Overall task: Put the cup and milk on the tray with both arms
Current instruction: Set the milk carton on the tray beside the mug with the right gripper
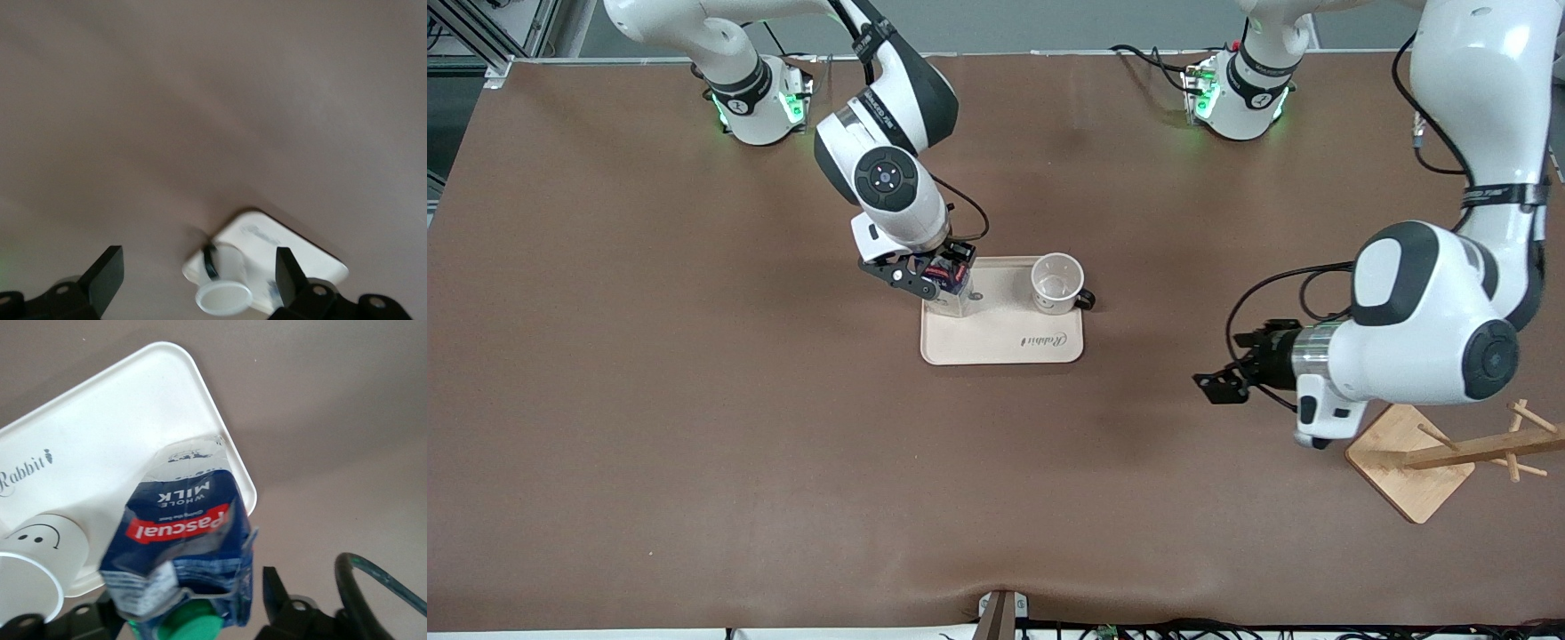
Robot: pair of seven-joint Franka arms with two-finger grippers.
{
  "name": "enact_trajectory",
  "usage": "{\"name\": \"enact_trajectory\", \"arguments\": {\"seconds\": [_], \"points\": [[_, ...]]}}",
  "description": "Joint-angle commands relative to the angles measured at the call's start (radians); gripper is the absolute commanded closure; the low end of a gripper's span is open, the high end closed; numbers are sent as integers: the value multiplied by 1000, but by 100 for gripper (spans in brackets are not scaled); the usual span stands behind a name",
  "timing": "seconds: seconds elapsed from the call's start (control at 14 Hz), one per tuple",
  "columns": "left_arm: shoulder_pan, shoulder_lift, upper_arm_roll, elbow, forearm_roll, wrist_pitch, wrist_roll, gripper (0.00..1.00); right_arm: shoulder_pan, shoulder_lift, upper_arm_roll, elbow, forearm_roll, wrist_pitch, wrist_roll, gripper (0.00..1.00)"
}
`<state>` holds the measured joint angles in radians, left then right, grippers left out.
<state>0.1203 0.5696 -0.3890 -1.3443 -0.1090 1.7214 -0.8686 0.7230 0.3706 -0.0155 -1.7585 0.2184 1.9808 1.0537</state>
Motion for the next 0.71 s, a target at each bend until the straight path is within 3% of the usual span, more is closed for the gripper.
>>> {"name": "enact_trajectory", "arguments": {"seconds": [0.0,0.14,0.29,0.43,0.5,0.64], "points": [[-5,-46,-2,-9,157,-13,26,0,-13,13,-15,149,13,-136,3,0],[-5,-77,-4,-9,238,-13,34,0,-51,16,-17,285,12,-332,3,0],[-2,-118,-1,-9,268,-14,106,0,-108,11,-17,368,18,-394,3,0],[30,-155,2,-9,287,-14,206,0,-173,4,-21,456,10,-556,5,0],[42,-171,2,-9,298,-14,223,0,-229,4,-23,520,12,-610,-18,0],[85,-200,-2,-9,302,-17,240,0,-305,-45,-26,542,0,-642,-180,0]]}}
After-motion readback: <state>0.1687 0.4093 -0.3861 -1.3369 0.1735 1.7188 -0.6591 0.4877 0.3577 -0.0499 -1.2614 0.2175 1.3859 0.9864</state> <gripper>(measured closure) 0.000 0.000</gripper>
